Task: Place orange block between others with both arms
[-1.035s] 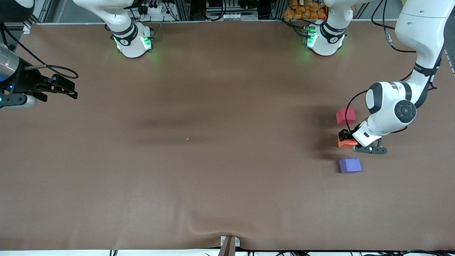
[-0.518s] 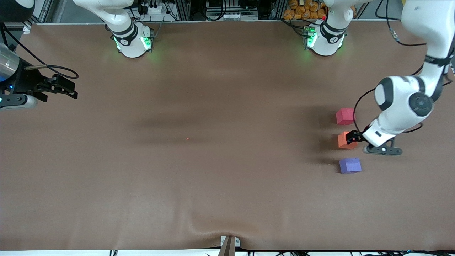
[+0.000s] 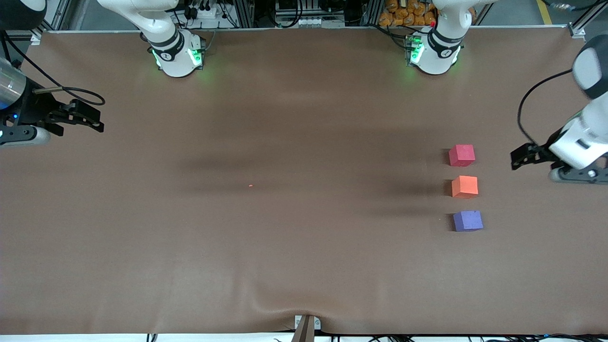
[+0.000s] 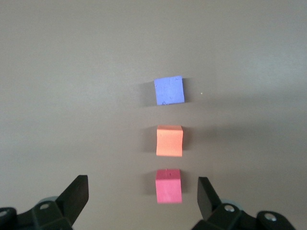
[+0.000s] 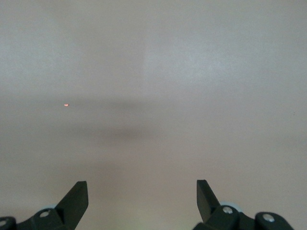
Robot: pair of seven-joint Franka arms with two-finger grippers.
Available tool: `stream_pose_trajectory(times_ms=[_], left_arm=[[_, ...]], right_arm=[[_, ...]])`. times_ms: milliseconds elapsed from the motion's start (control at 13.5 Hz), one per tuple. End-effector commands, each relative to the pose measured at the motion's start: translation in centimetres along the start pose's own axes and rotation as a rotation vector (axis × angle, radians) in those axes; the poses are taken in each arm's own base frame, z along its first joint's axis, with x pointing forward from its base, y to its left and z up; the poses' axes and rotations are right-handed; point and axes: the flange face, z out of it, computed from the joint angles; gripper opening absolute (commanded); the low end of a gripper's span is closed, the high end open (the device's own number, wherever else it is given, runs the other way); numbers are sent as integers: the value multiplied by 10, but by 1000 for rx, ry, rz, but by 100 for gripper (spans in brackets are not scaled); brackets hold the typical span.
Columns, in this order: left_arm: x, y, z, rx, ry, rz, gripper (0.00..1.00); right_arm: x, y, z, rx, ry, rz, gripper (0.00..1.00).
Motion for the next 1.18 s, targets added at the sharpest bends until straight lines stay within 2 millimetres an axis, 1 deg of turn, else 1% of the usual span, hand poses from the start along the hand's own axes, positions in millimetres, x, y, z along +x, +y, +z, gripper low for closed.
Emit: stream_pose_trajectory(times_ms=[0,74,148,222,296,370,444,518,592,665,813,887,961,1035,1109], left_arm=[[6,8,-48,-38,-18,-13,100],[8,8,-69,-37,-8,-3,100],[6,18,-86,-30,-9,21,100],[3,29,-97,-29,-22,39,100],[2,34,-103,-35,-29,36,100],[0,47,-108,-37,-20,37,100],[-1,47,-111,-38,-16,5,100],[-6,41,-117,-37,-10,-18,100],[-8,33,-117,-39,-12,-34,100],[-10,32,-117,-47,-20,-47,100],[-18,39,-119,-82,-34,-67,100],[-29,49,-121,-75,-39,-77,100],[-39,57,-119,-68,-50,-89,100],[-43,54,-116,-67,-58,-96,100],[-43,51,-115,-68,-60,-103,100]], right_arm=[[-1,-3,0,12,3,2,100],[-1,-4,1,12,1,1,100],[-1,-4,1,12,1,0,100],[-1,-4,1,12,3,1,100],[-1,-4,1,12,3,1,100],[-1,-3,1,12,1,2,100],[-1,-3,0,12,3,2,100],[-1,-3,0,12,1,2,100],[-1,-3,0,12,1,2,100],[-1,-3,1,13,0,2,100],[-1,-3,0,12,3,2,100],[-1,-3,1,12,1,2,100],[-1,-3,1,12,3,2,100],[-1,-4,1,12,3,1,100],[-1,-3,1,12,3,2,100]])
